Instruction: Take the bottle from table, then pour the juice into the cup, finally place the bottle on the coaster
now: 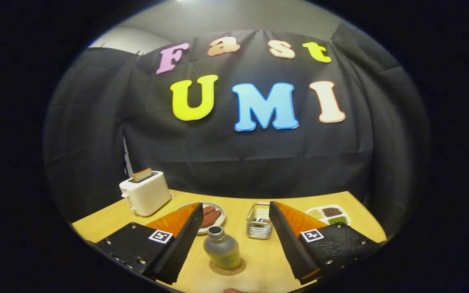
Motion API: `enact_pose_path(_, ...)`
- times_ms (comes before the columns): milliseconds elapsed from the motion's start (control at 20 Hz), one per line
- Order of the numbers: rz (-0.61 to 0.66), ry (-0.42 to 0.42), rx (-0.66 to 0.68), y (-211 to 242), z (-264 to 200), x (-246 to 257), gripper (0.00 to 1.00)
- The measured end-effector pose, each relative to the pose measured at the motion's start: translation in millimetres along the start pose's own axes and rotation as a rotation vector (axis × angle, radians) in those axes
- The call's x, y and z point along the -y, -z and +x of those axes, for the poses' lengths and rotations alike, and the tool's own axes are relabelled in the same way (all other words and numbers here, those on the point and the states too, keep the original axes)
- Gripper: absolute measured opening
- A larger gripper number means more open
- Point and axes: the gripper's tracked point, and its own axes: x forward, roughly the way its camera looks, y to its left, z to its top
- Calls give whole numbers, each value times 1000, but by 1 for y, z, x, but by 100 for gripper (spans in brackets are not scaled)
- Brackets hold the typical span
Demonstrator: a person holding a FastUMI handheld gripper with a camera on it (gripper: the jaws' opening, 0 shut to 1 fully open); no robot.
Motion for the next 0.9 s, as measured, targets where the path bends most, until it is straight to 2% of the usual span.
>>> enact_pose_path(150,-5,69,62,-76,-23,24,99)
enact_pose_path(450,6,132,138,-180,-57,55,98)
enact_pose_path(600,-22,168,151,-201,-68,66,98)
enact_pose_path(900,-29,135,152,-214,-79,61,98)
